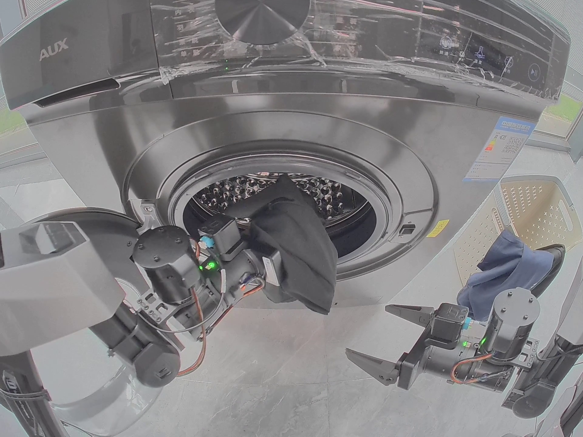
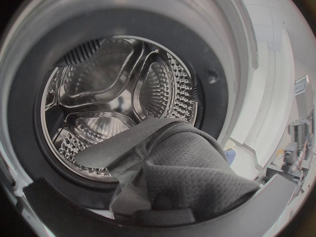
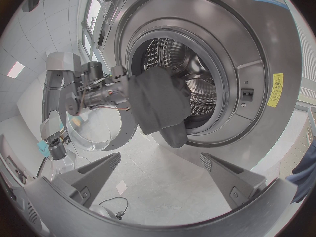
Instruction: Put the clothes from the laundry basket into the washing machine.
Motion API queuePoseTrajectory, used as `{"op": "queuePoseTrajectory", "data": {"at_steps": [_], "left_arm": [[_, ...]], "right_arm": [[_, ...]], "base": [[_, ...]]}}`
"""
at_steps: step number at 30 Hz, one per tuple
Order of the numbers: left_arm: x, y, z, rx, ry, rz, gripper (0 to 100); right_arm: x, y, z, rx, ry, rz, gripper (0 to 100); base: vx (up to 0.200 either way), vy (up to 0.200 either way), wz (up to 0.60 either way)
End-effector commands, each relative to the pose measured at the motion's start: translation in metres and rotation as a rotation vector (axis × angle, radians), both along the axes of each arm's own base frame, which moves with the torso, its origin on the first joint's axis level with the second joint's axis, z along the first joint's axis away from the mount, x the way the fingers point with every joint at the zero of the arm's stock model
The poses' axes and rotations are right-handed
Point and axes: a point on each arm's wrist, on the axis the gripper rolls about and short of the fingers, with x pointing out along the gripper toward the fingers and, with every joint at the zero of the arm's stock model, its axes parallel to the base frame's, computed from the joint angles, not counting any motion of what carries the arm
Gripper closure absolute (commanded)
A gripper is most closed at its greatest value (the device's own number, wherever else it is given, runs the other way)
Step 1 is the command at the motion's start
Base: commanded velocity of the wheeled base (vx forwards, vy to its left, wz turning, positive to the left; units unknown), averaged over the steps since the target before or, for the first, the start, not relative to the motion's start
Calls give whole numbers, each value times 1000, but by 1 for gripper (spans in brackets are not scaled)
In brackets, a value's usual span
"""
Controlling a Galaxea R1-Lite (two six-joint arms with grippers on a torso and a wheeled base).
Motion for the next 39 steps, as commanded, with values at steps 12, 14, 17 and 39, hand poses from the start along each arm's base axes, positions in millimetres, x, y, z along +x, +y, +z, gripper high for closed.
{"op": "queuePoseTrajectory", "data": {"at_steps": [12,14,17,39], "left_arm": [[99,-15,-32,-28,-2,108,100],[103,-17,-30,-27,6,113,100],[108,-20,-28,-20,31,112,100],[171,-36,9,-139,-12,229,0]], "right_arm": [[-10,7,-3,-10,13,44,0],[-9,8,-2,-6,8,44,0],[-9,8,-1,-5,7,44,0],[-5,8,3,16,-11,28,0]], "base": [[0,0,0],[0,0,0],[0,0,0],[0,0,0]]}}
